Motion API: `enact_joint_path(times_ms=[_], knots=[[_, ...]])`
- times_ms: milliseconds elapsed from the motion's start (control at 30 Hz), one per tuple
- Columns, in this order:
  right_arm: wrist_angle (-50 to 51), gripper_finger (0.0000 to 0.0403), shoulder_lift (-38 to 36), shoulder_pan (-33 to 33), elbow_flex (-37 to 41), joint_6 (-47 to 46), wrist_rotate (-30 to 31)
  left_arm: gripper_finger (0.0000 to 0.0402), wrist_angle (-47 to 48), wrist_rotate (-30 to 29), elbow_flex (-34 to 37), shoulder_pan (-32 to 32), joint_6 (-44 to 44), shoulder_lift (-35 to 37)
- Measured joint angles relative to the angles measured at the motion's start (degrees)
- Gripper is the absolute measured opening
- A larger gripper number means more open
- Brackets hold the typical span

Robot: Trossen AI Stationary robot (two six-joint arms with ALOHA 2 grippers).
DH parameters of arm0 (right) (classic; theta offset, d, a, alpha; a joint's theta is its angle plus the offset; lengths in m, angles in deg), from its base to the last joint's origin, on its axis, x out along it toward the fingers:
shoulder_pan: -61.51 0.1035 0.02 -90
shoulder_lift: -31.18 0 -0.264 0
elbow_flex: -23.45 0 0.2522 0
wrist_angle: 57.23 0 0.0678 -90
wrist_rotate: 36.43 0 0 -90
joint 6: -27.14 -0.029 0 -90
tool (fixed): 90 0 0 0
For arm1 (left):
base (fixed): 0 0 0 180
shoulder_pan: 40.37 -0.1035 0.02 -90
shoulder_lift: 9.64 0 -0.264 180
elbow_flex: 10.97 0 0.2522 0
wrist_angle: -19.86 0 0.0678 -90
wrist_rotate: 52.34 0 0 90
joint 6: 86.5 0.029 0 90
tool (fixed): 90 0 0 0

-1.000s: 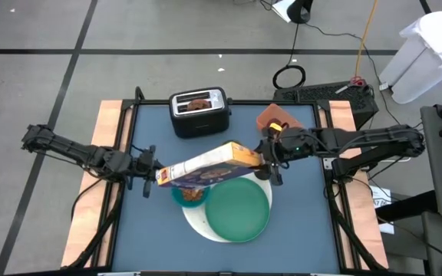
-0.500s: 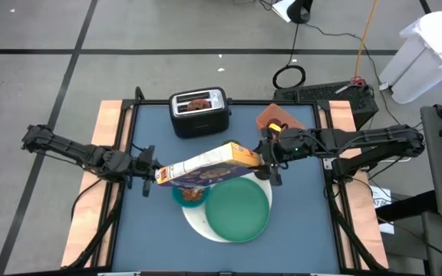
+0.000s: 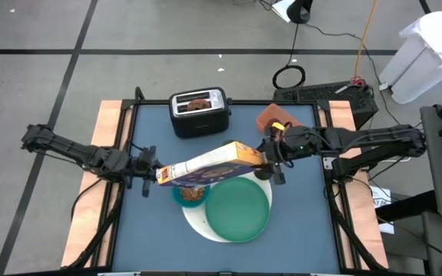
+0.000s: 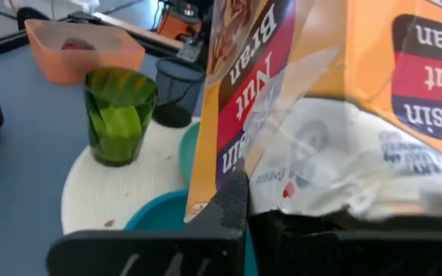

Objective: Arrange a breakfast setting
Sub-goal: Pour the cereal from the purple cereal box into the blue bowl

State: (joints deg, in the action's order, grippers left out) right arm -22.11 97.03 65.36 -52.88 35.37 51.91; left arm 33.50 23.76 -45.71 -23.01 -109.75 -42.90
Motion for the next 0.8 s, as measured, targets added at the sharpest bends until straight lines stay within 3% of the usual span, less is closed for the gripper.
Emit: enact_joint_path(times_ms=[367,800], knots=[[1.6,0.0174,-1.7,0.0,0.0,-0.1,-0.1,0.0003,-12.0,-3.2,0.0,0.0,0.3,-2.8],[7.1,0.0174,-2.5,0.0,0.1,-3.1,0.1,0.0003,-25.7,-2.9,-0.1,-0.1,9.8,-2.8]])
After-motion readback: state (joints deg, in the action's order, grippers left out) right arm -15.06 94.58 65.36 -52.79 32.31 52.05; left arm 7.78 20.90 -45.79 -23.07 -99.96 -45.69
